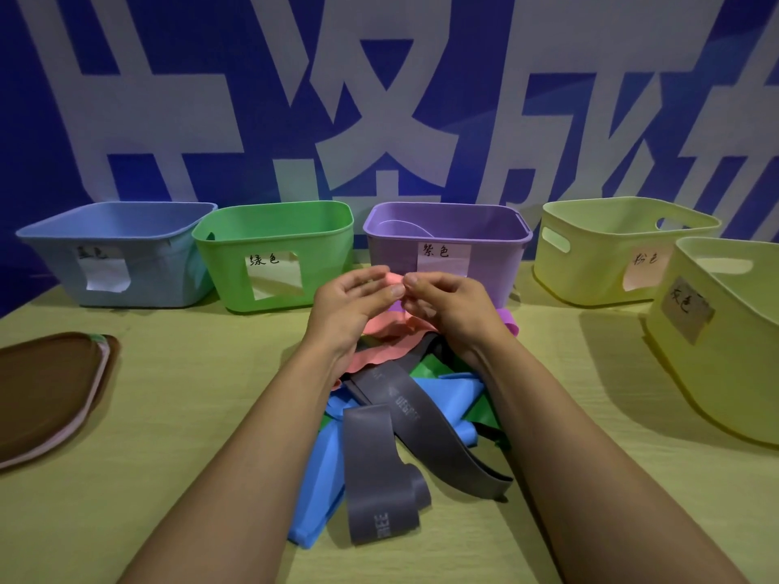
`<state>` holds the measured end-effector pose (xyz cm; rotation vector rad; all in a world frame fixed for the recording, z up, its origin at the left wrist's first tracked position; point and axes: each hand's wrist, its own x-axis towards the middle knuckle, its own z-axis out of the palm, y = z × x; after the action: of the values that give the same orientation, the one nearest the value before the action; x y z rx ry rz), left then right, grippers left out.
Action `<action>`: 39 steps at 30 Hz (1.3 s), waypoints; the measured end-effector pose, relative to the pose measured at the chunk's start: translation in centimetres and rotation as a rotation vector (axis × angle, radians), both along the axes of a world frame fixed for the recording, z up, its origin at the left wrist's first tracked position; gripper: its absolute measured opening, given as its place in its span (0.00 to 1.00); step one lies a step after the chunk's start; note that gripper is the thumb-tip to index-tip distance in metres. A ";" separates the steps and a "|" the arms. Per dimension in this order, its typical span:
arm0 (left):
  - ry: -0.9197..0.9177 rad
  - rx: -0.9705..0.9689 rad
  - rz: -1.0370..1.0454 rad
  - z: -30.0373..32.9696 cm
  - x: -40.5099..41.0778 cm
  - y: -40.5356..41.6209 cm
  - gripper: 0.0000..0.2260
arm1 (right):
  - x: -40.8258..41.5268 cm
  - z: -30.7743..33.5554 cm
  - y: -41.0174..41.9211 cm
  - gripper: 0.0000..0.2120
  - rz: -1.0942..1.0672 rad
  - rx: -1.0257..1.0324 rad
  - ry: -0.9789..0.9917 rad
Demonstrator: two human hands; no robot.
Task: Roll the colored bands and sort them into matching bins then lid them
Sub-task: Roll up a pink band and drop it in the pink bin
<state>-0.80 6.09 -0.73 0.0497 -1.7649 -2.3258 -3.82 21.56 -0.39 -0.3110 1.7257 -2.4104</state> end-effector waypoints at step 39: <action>0.105 -0.214 -0.050 0.7 0.3 -0.1 0.13 | -0.2 1.0 1.9 0.09 0.154 -0.069 -0.052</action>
<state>-0.54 6.00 0.01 -0.1494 -1.9702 -2.1152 -3.98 23.43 0.63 -0.3723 1.5395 -2.3492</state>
